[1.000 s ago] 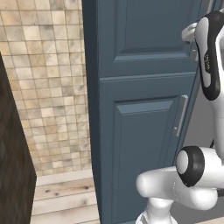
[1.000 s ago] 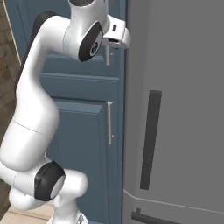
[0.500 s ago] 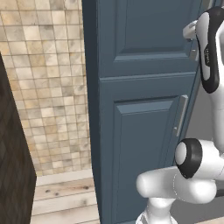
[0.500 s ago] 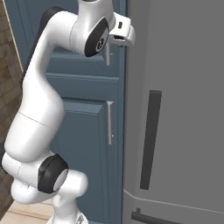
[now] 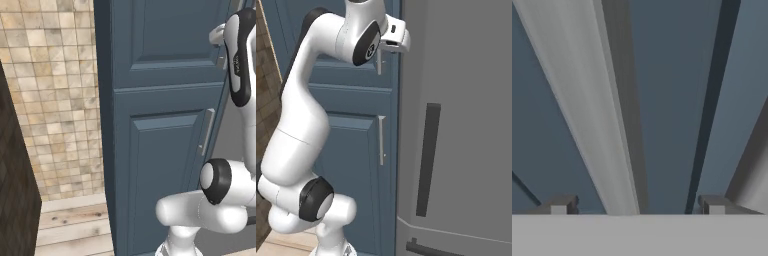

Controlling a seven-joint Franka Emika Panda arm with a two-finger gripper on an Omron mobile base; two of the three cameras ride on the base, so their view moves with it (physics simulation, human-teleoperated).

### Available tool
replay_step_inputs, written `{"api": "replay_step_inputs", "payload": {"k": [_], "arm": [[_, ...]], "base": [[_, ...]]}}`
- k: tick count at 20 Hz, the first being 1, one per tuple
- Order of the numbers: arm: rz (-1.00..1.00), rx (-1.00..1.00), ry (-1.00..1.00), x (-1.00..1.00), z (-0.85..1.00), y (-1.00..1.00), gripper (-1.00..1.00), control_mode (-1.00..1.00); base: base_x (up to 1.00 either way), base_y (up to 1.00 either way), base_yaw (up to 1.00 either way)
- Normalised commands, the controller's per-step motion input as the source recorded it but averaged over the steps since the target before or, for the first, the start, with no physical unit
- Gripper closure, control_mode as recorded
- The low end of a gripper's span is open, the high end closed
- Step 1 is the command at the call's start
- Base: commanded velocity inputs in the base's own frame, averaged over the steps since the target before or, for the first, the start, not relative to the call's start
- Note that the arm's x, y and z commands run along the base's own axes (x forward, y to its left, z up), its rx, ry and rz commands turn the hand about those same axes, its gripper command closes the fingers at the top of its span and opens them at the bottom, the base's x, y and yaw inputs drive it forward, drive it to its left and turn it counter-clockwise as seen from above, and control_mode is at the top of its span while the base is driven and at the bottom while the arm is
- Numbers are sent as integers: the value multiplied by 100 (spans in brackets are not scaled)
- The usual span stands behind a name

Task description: Move the oil and vinegar bottle and shaker from the cabinet to the dining counter.

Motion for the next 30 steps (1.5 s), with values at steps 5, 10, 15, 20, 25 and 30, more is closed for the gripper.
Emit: {"api": "replay_step_inputs", "payload": {"k": [5, 10, 15, 20, 25, 30], "arm": [[-2, 0, -5, 21, -10, 2, 100, -100], [-6, 0, -1, 42, -5, 4, 100, -100], [-3, 2, -5, 41, -5, 13, 100, -100], [0, 4, -5, 12, -3, 17, 100, -100], [4, 7, 0, -34, 0, 14, 100, -100], [8, 5, 0, -48, 1, 17, 100, -100]], "base": [[0, 0, 0], [0, 0, 0], [0, 0, 0], [0, 0, 0], [0, 0, 0], [0, 0, 0]]}}
